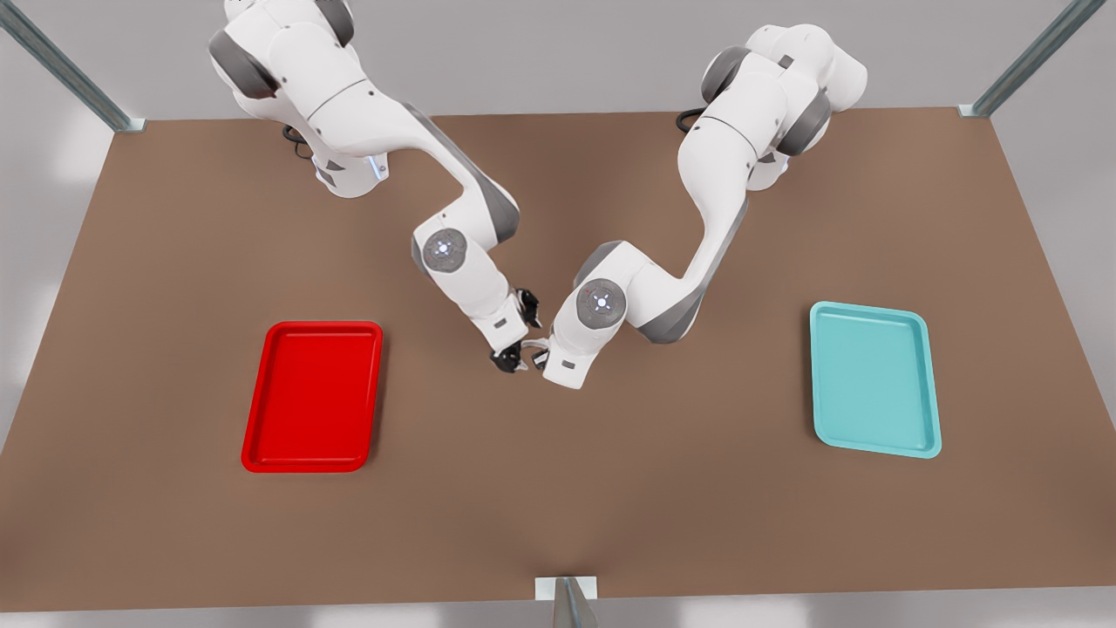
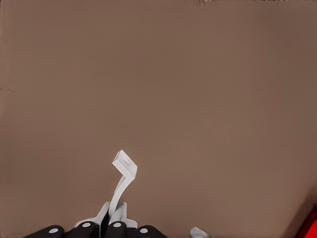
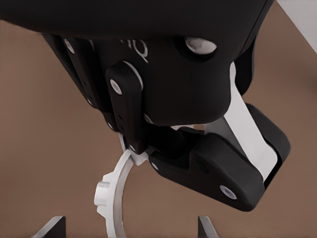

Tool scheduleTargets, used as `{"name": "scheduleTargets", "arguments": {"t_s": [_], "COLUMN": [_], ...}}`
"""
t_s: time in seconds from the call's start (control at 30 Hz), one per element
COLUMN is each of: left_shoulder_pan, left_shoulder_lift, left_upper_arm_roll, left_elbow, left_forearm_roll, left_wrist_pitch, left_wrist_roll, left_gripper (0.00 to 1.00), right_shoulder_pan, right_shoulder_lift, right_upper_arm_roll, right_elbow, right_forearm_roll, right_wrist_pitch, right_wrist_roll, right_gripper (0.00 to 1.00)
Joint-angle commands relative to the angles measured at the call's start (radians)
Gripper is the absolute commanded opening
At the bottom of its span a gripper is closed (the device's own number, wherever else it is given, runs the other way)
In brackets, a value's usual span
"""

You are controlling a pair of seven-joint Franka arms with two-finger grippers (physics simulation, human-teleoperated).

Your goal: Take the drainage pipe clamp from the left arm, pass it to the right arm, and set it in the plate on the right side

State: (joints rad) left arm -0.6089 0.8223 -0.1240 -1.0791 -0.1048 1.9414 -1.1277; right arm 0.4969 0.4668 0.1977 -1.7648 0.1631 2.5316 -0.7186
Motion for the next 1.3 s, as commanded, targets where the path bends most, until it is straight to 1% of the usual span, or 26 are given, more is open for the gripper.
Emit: {"name": "scheduleTargets", "arguments": {"t_s": [0.0, 0.37, 0.47, 0.5, 0.53, 0.57, 0.63, 0.67, 0.7, 0.73, 0.8, 1.07, 1.1, 1.13, 1.17, 1.2, 1.23, 1.27], "left_shoulder_pan": [0.000, 0.000, 0.000, 0.000, 0.000, 0.001, 0.001, 0.001, 0.001, 0.004, 0.004, 0.006, 0.012, 0.023, 0.102, 0.210, 0.331, 0.409], "left_shoulder_lift": [-0.002, -0.003, -0.003, -0.003, -0.003, -0.003, -0.005, -0.005, -0.005, -0.003, -0.003, -0.011, -0.023, -0.029, -0.075, -0.127, -0.141, -0.144], "left_upper_arm_roll": [0.000, 0.001, 0.001, 0.001, 0.001, 0.001, 0.001, 0.001, 0.001, 0.003, 0.003, 0.003, 0.003, 0.004, 0.000, 0.003, 0.006, 0.007], "left_elbow": [0.002, 0.008, 0.008, 0.008, 0.013, 0.015, 0.015, 0.015, 0.015, 0.015, 0.015, 0.016, 0.016, 0.019, 0.039, 0.042, 0.096, 0.114], "left_forearm_roll": [-0.001, -0.001, -0.001, -0.001, -0.001, -0.001, -0.001, -0.001, -0.001, -0.001, -0.001, -0.004, -0.030, -0.035, -0.032, -0.030, -0.021, 0.052], "left_wrist_pitch": [0.004, 0.004, 0.004, 0.004, 0.004, 0.002, -0.001, -0.001, -0.001, 0.001, 0.002, -0.010, -0.010, -0.053, -0.174, -0.310, -0.470, -0.529], "left_wrist_roll": [-0.130, -0.139, -0.139, -0.139, -0.139, -0.139, -0.141, -0.141, -0.141, -0.130, -0.132, -0.130, -0.133, -0.133, -0.100, 0.076, 0.316, 0.499], "left_gripper": [0.21, 0.21, 0.21, 0.21, 0.21, 0.21, 0.21, 0.21, 0.21, 1.00, 1.00, 1.00, 1.00, 1.00, 1.00, 1.00, 1.00, 1.00], "right_shoulder_pan": [0.002, 0.009, 0.011, 0.011, 0.012, 0.012, 0.009, 0.009, 0.009, 0.008, 0.005, -0.005, -0.005, -0.005, -0.008, -0.008, -0.008, -0.008], "right_shoulder_lift": [0.021, 0.101, 0.101, 0.099, 0.099, 0.099, 0.099, 0.099, 0.099, 0.099, 0.099, 0.101, 0.107, 0.125, 0.138, 0.153, 0.159, 0.159], "right_upper_arm_roll": [0.000, 0.000, 0.000, 0.000, 0.000, 0.000, 0.000, 0.000, 0.000, 0.000, -0.001, -0.006, -0.011, -0.012, -0.023, -0.040, -0.063, -0.119], "right_elbow": [0.015, 0.068, 0.070, 0.070, 0.071, 0.070, 0.070, 0.070, 0.070, 0.070, 0.070, 0.070, 0.082, 0.100, 0.111, 0.116, 0.116, 0.114], "right_forearm_roll": [0.000, -0.008, -0.008, -0.007, -0.007, -0.007, -0.008, -0.008, -0.008, -0.007, -0.005, -0.004, -0.004, -0.002, -0.004, -0.004, -0.004, -0.007], "right_wrist_pitch": [0.015, 0.026, 0.024, 0.024, 0.024, 0.024, 0.024, 0.024, 0.024, 0.021, -0.011, -0.013, -0.014, -0.022, -0.022, -0.022, -0.049, -0.112], "right_wrist_roll": [-0.096, -0.093, -0.091, -0.088, -0.087, -0.090, -0.094, -0.094, -0.093, -0.093, -0.087, -0.085, -0.085, -0.084, -0.084, -0.070, -0.030, -0.019], "right_gripper": [0.99, 1.00, 0.99, 0.95, 0.88, 0.74, 0.27, 0.21, 0.21, 0.21, 0.21, 0.21, 0.21, 0.21, 0.21, 0.21, 0.21, 0.21]}}
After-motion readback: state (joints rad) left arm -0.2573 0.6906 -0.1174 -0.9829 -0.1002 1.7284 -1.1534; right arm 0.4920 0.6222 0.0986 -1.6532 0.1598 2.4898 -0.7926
